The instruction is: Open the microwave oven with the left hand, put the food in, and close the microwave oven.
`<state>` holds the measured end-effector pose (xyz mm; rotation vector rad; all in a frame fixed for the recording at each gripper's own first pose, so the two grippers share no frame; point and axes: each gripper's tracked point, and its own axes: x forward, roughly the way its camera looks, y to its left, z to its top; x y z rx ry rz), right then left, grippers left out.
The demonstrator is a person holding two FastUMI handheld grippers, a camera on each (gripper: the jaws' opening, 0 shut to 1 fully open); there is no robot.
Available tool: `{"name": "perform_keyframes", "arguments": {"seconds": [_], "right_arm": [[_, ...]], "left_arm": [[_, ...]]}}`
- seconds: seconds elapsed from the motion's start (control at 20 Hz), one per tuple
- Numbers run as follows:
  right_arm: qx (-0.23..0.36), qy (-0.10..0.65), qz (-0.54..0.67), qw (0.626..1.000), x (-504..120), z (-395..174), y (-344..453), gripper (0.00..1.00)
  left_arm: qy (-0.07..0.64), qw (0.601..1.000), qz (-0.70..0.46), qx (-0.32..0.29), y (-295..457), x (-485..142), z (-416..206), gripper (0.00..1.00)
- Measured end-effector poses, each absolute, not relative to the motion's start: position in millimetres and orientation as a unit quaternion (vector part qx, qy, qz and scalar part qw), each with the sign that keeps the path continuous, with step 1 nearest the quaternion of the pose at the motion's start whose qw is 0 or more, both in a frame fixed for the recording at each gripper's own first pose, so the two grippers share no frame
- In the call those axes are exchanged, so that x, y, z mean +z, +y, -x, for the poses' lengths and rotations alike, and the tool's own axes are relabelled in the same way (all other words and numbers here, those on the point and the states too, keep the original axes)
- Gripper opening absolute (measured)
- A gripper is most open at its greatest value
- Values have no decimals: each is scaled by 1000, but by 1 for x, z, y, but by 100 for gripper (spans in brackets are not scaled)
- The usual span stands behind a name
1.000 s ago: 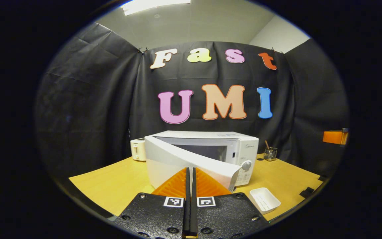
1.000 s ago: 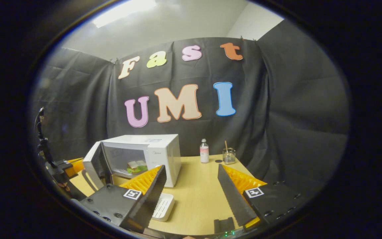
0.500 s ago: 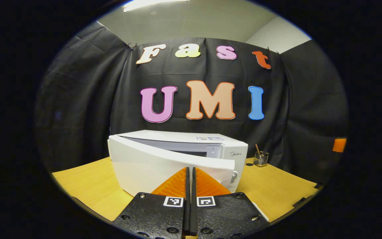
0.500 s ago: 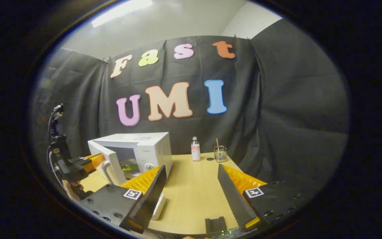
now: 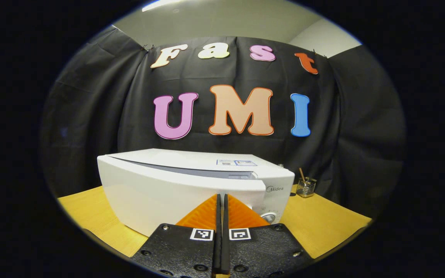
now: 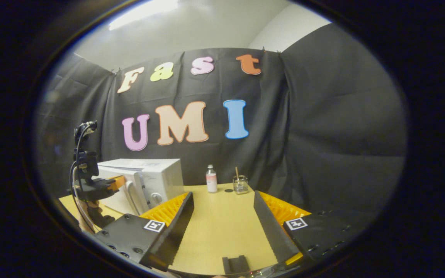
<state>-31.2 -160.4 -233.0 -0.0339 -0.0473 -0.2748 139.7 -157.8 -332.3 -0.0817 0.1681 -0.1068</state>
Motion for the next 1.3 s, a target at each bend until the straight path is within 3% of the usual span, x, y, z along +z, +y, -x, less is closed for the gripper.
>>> {"name": "perform_keyframes", "arguments": {"seconds": [0.1, 0.15, 0.35, 0.6, 0.65, 0.7, 1.3], "right_arm": [[-152, -23, 15, 988, -235, 34, -170, 92], [-158, -22, 13, 987, -237, 35, -174, 96], [-181, -28, 9, 983, -236, 33, -187, 96], [-179, -24, -2, 984, -234, 21, -185, 100], [-178, -24, -8, 984, -232, 18, -185, 92], [-178, -26, -11, 984, -231, 16, -184, 96], [-190, -25, 18, 981, -219, -10, -181, 96]], "left_arm": [[88, 994, 41, -52, -159, -336, -146, 1], [90, 994, 41, -52, -160, -337, -149, 1], [95, 994, 34, -49, -159, -341, -155, 1], [95, 994, 24, -49, -160, -343, -161, 1], [93, 994, 23, -49, -160, -342, -162, 1], [94, 994, 23, -50, -161, -344, -163, 1], [85, 995, 14, -47, -160, -343, -166, 1]]}}
